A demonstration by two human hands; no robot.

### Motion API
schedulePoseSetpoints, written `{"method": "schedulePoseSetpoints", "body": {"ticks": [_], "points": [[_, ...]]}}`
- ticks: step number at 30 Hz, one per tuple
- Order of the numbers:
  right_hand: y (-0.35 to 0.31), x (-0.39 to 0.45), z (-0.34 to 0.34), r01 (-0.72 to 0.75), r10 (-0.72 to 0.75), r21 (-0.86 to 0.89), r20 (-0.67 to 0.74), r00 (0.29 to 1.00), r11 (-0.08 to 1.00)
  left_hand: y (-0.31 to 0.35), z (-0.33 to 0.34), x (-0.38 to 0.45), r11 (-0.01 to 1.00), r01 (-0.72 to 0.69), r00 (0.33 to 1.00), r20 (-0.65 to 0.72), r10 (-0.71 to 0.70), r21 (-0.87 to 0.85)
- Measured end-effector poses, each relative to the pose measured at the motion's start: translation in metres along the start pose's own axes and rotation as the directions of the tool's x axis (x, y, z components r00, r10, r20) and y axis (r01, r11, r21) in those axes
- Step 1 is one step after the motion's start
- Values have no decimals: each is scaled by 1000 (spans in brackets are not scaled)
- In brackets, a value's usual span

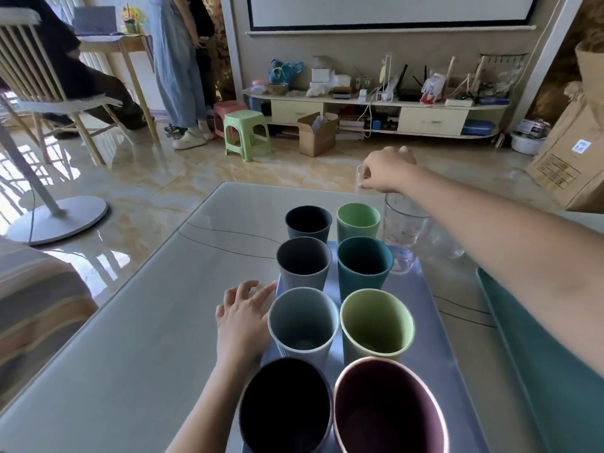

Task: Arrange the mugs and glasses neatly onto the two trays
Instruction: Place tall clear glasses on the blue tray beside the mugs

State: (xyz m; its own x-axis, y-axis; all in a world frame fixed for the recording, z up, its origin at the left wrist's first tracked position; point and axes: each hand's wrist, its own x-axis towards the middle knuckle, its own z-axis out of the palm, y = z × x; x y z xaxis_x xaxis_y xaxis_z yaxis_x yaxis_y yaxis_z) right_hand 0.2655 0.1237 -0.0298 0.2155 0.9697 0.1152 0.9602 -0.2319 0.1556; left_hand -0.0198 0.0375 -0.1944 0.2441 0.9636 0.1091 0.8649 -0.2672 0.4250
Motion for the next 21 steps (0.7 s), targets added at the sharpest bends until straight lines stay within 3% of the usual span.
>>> {"method": "schedulePoseSetpoints", "body": {"ticks": [4, 7, 11, 15, 21], "points": [[-6, 11, 8, -37, 39, -93, 21, 999, 995, -1, 2, 2, 1000, -8, 1000, 3, 8, 7], [-9, 14, 5, -73, 70, -51, -47, 996, 996, -3, 4, 5, 1000, -1, 1000, 8, 1, 1], [-4, 11, -8, -20, 41, 89, -236, 971, 996, -5, 6, 5, 1000, 10, 1000, 13, -10, 19], [6, -11, -37, 52, 44, 198, -451, 892, 979, -2, 3, 5, 1000, 12, 1000, 19, -12, -5], [28, -80, -82, 113, 45, 232, -583, 811, 966, 0, -6, -3, 999, 0, 994, 111, -6, 46]]}}
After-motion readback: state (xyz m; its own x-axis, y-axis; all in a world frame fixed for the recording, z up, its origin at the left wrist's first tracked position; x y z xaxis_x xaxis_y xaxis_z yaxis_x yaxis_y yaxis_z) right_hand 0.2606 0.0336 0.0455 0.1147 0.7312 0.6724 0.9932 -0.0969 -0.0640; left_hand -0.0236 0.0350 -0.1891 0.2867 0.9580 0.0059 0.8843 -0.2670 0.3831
